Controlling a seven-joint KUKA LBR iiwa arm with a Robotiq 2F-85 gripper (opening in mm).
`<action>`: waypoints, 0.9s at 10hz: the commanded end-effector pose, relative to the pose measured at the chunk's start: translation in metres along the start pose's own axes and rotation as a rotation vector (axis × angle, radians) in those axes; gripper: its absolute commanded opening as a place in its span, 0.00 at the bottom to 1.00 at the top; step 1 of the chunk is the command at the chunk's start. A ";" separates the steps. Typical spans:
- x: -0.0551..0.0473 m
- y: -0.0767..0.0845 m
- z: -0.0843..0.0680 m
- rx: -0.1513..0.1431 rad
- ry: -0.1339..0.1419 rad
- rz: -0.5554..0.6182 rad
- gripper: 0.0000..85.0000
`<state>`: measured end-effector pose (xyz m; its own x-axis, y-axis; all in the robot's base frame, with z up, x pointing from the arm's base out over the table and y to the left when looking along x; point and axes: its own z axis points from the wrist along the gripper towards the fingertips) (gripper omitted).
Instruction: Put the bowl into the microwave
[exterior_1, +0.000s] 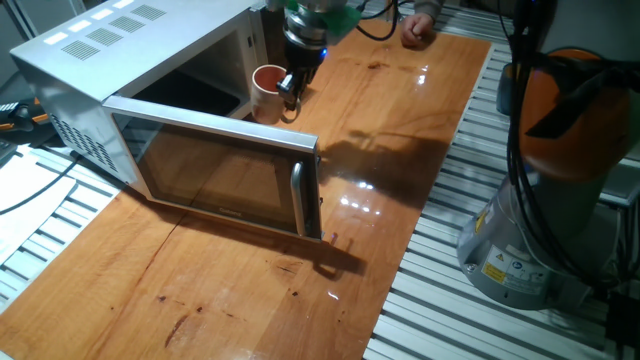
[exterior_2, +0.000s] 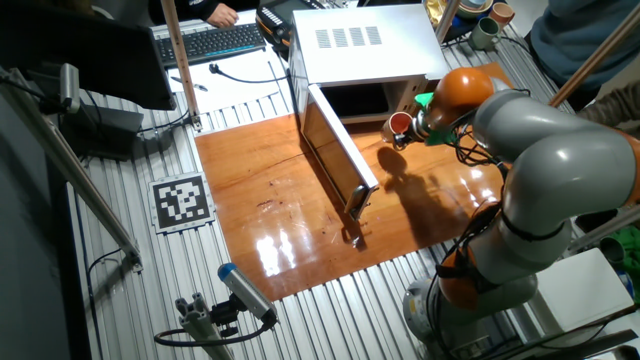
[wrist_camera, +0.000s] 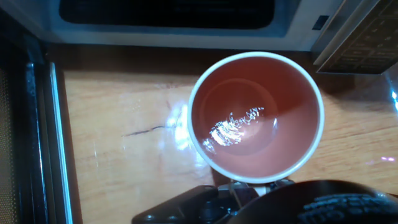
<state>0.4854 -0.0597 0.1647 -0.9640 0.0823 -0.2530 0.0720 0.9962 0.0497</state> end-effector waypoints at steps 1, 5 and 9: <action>0.000 0.000 0.000 0.000 0.006 0.003 0.00; -0.019 0.002 0.004 -0.011 0.016 0.017 0.00; -0.035 0.005 0.000 -0.021 0.024 0.030 0.00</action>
<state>0.5208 -0.0580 0.1737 -0.9675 0.1113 -0.2271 0.0961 0.9924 0.0770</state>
